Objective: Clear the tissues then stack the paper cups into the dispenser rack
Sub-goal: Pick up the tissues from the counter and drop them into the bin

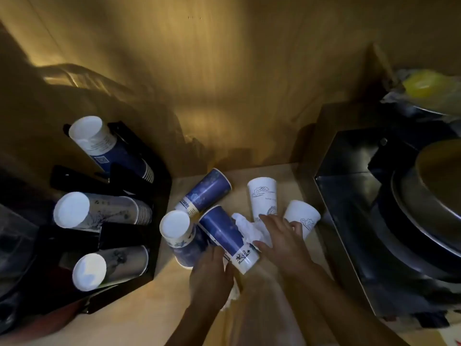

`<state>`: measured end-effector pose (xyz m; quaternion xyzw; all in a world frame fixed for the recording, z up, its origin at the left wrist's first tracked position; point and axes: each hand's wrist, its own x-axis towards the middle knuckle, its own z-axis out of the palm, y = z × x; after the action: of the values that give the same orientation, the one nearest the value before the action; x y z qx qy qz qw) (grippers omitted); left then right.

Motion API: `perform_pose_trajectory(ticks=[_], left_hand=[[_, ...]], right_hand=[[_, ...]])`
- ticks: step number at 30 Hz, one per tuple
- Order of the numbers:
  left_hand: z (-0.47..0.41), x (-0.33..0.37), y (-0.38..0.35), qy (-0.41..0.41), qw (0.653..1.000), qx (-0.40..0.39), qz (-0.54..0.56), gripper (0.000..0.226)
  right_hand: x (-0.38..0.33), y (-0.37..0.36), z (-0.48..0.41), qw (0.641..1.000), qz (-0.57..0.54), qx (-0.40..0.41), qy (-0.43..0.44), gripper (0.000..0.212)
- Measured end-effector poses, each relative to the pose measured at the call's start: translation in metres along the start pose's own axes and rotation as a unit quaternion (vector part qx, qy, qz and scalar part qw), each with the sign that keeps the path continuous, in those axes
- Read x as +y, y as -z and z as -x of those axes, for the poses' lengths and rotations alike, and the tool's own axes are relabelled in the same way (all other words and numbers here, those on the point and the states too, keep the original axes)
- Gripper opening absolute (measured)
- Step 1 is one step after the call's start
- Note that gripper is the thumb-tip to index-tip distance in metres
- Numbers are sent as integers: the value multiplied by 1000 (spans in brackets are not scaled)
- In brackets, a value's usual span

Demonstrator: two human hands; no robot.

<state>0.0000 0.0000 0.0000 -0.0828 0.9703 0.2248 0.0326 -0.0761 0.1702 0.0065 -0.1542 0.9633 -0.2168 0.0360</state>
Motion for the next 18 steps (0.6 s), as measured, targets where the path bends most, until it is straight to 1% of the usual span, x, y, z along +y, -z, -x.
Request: perform_pose_trajectory(ticks=[3,4,6,8,10,11,12,15,16,18], left_hand=[[5,-5,-9,93,995,-27,11,34],[7,-7,-12,122,992,-41,19,35],[10,-11,-18,155,986,-64,12,42],[11,-16,-23,184,980,-70,11,51],[12,-18,-26,211,975,-71,10,58],[13,-18,-27,219,973,-73,7,61],[13,-18,-28,224,972,-75,7,63],[14,-18,-30,239,968,-79,16,62],[14,-19,-31,242,967,-79,19,60],[15,-20,-31,234,969,-74,12,53]], right_hand=[[0,-7,-2,1000,17,4,-5,51],[-1,-8,-3,1000,19,3,-15,47],[-1,-10,-6,999,20,14,-22,30],[2,-11,-8,999,31,29,-12,15],[4,-11,-8,999,20,39,-18,10],[6,-10,-9,999,3,46,-23,10],[7,-10,-9,998,-13,51,-30,15],[10,-10,-12,999,-2,17,-44,41],[10,-11,-13,999,10,2,-36,45],[9,-13,-14,999,27,-17,-27,44]])
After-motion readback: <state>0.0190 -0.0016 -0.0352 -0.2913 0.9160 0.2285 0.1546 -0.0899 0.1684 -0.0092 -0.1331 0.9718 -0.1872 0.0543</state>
